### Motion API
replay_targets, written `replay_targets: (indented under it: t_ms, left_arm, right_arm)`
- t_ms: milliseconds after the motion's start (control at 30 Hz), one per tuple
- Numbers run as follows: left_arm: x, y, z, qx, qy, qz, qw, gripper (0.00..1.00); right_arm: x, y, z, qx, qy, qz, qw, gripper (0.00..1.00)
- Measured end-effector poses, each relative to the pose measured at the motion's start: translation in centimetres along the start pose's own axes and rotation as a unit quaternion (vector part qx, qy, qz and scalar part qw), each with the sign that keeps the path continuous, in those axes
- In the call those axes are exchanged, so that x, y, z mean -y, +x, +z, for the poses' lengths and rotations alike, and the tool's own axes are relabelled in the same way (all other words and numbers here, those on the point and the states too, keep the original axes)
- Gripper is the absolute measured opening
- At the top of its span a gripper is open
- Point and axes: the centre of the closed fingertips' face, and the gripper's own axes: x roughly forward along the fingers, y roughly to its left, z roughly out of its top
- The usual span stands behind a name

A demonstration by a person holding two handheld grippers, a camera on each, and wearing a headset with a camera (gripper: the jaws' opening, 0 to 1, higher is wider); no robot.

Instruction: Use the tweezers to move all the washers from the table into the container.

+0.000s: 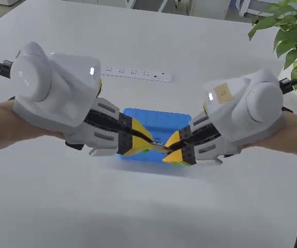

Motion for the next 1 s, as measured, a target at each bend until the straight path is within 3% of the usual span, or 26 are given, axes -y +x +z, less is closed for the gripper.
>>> replay_targets:
  t_ms: [133,467,600,700,800,900,1000]
  left_arm:
    - [0.4,0.5,-1.0,-0.017,0.000,-0.008,0.9998,0.08]
    - [0.4,1.6,-2.5,-0.031,-0.007,-0.015,0.9994,0.08]
    - [0.6,2.6,-4.5,-0.061,0.025,-0.011,0.9978,0.08]
    - [1.2,3.8,-6.2,-0.080,0.024,-0.013,0.9965,0.08]
    - [1.3,4.7,-7.6,-0.096,0.029,-0.015,0.9949,0.08]
    - [0.9,5.4,-8.9,-0.101,0.009,-0.009,0.9948,0.08]
    - [0.5,5.6,-9.7,-0.102,-0.005,-0.006,0.9948,0.08]
  right_arm:
    - [-0.4,0.2,0.0,0.000,-0.002,0.006,1.0000,0.08]
    - [-0.5,1.2,-1.2,-0.011,0.016,0.013,0.9997,0.07]
    - [-0.6,2.0,-2.1,-0.011,0.030,0.016,0.9993,0.07]
    - [-1.1,2.9,-2.9,-0.007,0.034,0.022,0.9992,0.08]
    - [-1.3,4.0,-4.0,-0.022,0.027,0.022,0.9991,0.08]
    - [-1.0,5.0,-5.1,-0.030,0.048,0.017,0.9982,0.08]
    - [-0.8,5.8,-5.8,-0.031,0.047,0.008,0.9984,0.08]
